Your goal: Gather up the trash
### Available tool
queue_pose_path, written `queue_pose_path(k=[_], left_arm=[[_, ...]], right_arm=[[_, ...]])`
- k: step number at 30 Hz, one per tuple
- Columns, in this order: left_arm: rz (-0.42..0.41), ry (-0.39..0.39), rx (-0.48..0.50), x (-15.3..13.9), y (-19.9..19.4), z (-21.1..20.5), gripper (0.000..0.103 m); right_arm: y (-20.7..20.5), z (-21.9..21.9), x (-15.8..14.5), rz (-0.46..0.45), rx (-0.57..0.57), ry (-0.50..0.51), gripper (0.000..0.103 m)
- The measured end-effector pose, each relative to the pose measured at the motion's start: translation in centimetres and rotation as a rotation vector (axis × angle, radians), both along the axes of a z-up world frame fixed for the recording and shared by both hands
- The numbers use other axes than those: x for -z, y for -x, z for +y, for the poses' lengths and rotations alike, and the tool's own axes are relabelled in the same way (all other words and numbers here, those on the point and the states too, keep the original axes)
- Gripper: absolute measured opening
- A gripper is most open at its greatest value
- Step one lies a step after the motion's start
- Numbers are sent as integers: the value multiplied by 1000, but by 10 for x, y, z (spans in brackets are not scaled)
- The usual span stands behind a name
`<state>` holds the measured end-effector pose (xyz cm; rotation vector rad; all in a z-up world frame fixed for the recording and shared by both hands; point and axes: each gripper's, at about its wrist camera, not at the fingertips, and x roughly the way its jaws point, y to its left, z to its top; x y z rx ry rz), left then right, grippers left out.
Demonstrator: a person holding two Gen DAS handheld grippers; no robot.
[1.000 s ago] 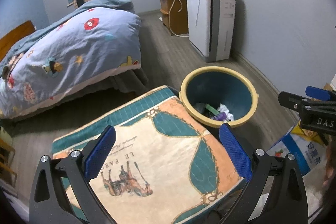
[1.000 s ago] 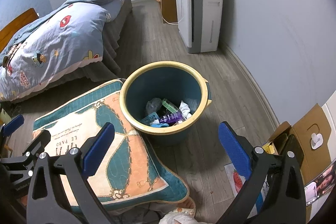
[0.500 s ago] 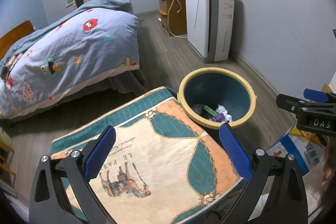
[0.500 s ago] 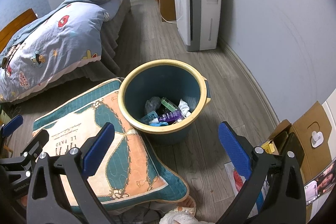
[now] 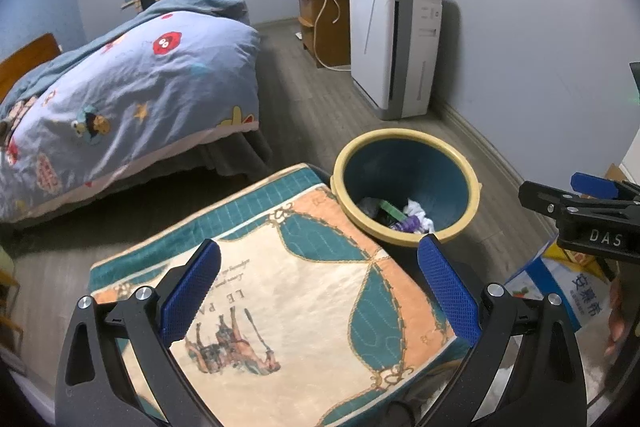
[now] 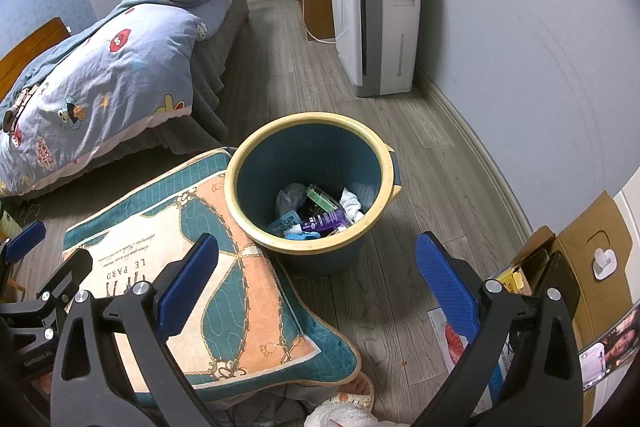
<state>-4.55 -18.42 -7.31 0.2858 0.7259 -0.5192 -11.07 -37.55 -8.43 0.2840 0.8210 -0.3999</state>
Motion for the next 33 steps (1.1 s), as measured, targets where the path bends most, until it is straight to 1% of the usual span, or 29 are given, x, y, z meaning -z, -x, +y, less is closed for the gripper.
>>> queue_pose_path(k=[33], left_arm=[[0,1,-1,-1,1,-1,98]], right_arm=[[1,-2,0,1,0,-4,97]])
